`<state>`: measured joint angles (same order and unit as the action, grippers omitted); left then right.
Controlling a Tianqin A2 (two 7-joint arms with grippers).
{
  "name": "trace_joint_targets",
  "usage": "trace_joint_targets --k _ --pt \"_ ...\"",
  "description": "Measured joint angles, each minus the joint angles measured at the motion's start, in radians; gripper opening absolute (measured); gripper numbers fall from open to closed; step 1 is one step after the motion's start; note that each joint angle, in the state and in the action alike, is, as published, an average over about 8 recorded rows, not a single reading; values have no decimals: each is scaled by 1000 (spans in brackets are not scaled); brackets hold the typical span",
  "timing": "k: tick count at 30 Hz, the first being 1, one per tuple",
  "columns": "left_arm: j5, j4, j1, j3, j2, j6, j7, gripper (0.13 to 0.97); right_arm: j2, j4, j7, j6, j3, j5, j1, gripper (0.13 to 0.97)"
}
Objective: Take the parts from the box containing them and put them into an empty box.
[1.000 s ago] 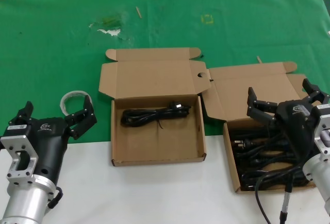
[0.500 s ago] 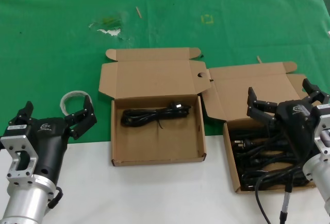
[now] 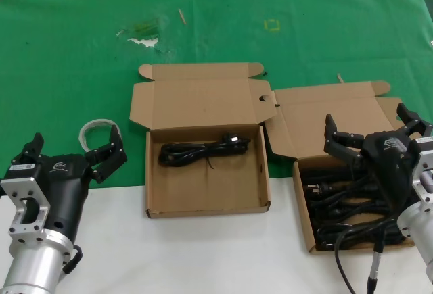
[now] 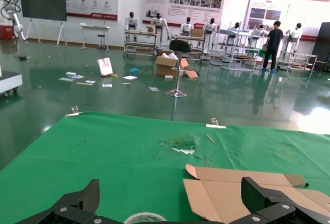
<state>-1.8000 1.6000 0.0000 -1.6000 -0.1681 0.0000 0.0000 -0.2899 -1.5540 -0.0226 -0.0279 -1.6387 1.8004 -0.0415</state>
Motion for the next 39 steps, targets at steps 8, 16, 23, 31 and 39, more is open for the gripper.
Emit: trace_joint_targets --k 8,16,23,31,39 --pt "0 0 0 0 0 0 0 966 0 0 0 0 0 0 0 966" --pt "0 0 0 0 0 0 0 966 0 0 0 0 0 0 0 966" --pt "0 0 0 0 0 0 0 966 0 0 0 0 0 0 0 966" --pt "0 0 0 0 0 0 0 966 0 0 0 0 0 0 0 966" --pt "0 0 0 0 0 0 0 966 0 0 0 0 0 0 0 966"
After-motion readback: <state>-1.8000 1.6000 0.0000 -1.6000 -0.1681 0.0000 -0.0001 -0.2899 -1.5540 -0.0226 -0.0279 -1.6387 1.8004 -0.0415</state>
